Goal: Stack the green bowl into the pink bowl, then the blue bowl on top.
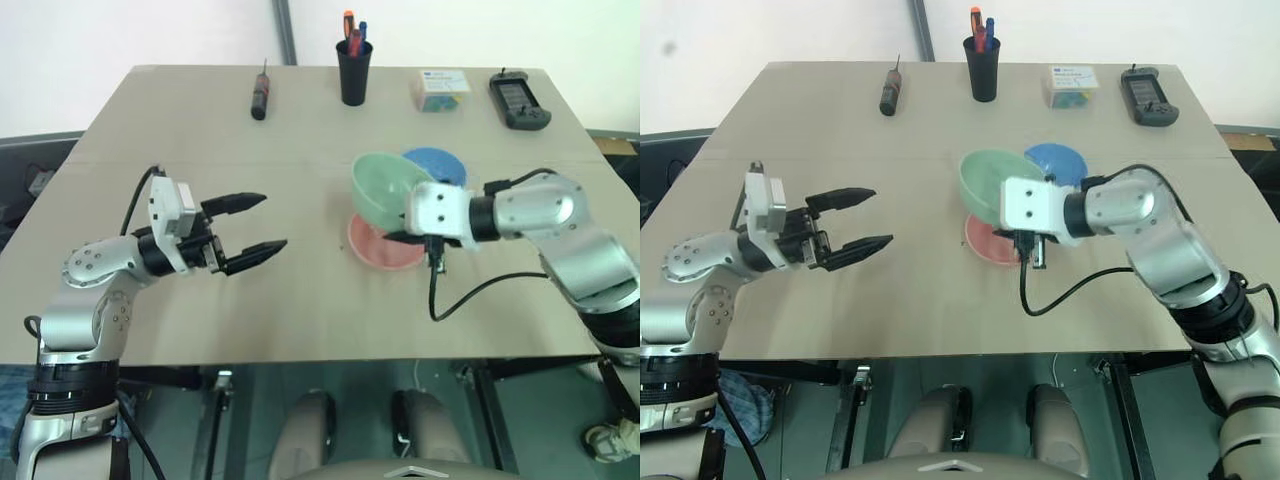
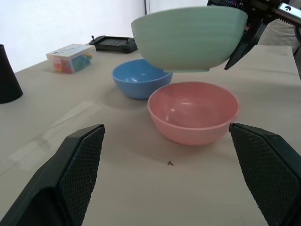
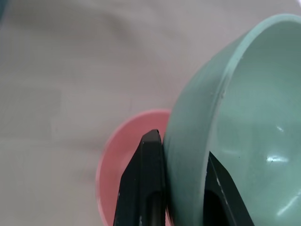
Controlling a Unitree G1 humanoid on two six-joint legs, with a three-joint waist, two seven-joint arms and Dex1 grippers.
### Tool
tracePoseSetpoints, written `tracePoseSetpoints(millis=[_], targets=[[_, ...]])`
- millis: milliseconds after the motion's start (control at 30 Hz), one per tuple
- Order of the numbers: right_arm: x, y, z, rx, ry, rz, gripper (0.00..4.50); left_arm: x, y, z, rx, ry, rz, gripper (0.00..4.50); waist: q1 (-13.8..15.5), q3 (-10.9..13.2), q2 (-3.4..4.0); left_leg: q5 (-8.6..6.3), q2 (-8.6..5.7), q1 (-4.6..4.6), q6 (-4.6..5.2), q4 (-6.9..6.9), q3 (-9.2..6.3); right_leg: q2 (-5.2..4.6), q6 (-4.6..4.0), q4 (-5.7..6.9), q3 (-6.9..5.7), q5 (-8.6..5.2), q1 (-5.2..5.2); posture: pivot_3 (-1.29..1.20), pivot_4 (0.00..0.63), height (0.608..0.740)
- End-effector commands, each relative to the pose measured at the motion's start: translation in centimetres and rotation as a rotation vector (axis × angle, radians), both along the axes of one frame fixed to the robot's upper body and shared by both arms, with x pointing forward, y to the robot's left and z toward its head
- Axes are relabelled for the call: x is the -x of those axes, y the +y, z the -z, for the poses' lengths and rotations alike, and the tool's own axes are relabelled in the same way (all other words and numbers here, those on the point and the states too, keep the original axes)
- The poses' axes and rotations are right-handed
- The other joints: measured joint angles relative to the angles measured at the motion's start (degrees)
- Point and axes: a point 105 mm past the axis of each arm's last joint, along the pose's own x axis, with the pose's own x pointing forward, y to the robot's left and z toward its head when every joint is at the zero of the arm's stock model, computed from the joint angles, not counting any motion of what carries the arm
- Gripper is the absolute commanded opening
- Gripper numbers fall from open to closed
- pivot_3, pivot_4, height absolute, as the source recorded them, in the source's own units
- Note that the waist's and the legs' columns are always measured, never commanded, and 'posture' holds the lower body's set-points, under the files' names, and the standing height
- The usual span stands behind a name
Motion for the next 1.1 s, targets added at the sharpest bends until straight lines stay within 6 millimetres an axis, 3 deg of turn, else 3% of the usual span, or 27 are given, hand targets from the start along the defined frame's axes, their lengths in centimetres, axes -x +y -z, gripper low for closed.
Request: tracePoseSetpoints(millis=[33,133,167,200,400,633,733,933,1100], targets=[[-0.3,0.8,0.4,0.021,-0.073,-0.001,0.07,0.0,-0.2,-1.0,-0.010,-0.052,0.011,4.50,-0.20,0.01,0.01,0.00,0.00,0.00,0.00,0.00,0.00,0.01,0.00,0.01,0.00,0.00,-0.01,0.00,0.150,0.740],[-0.7,0.7,0.2,0.020,-0.095,0.023,0.07,0.1,-0.2,-1.0,-0.009,-0.051,0.011,4.50,-0.24,0.01,0.00,0.00,0.05,0.01,-0.01,-0.01,-0.02,0.08,0.00,0.05,-0.02,0.00,-0.04,0.00,0.150,0.740],[-0.8,0.6,0.2,0.027,-0.099,0.028,0.84,0.1,-0.2,-0.9,-0.009,-0.050,0.010,4.50,-0.24,0.01,0.00,0.00,0.05,0.02,-0.01,-0.01,-0.02,0.08,0.00,0.05,-0.02,0.00,-0.03,0.00,0.150,0.740],[-0.9,0.5,0.2,0.033,-0.099,0.030,0.93,0.1,-0.2,-0.9,-0.010,-0.050,0.010,4.50,-0.24,0.01,0.00,0.00,0.06,0.02,-0.01,-0.01,-0.03,0.09,0.00,0.05,-0.03,0.00,-0.03,0.00,0.150,0.740],[0.0,0.5,-1.4,-0.039,-0.055,0.026,3.27,-0.2,-0.3,-0.7,-0.016,-0.055,0.013,4.50,-0.23,0.01,0.00,0.00,0.05,0.02,-0.01,-0.01,-0.02,0.08,0.00,0.05,-0.02,0.00,-0.02,0.00,0.150,0.740],[1.8,-2.0,-5.1,-0.132,0.057,0.032,3.27,-0.2,-0.2,-0.6,-0.017,-0.054,0.015,4.50,-0.12,0.02,0.00,0.00,0.05,0.00,0.00,-0.01,-0.06,0.05,0.00,0.02,-0.06,0.00,0.00,0.00,0.150,0.740],[1.3,-4.3,-5.0,-0.103,0.084,0.086,3.27,-0.2,-0.4,-0.6,-0.008,-0.054,0.021,4.50,-0.01,0.02,0.00,0.00,0.05,0.01,0.00,-0.01,-0.09,0.05,0.00,0.00,-0.09,0.00,0.02,0.00,0.150,0.740],[-5.0,-10.3,-1.8,0.176,-0.142,0.286,3.27,-0.6,-0.7,-1.0,0.040,-0.062,0.008,4.50,-0.25,0.01,-0.03,0.00,0.03,0.05,0.00,-0.01,0.02,0.05,0.01,-0.04,-0.03,-0.01,0.06,0.00,0.150,0.740],[-8.4,-11.5,0.1,0.272,-0.215,0.303,3.27,-1.7,-0.4,-2.0,0.079,-0.108,-0.072,4.50,-0.56,0.03,0.00,0.01,0.08,0.05,-0.01,-0.01,0.42,0.10,0.01,0.01,0.09,0.00,-0.05,0.00,0.150,0.740]])
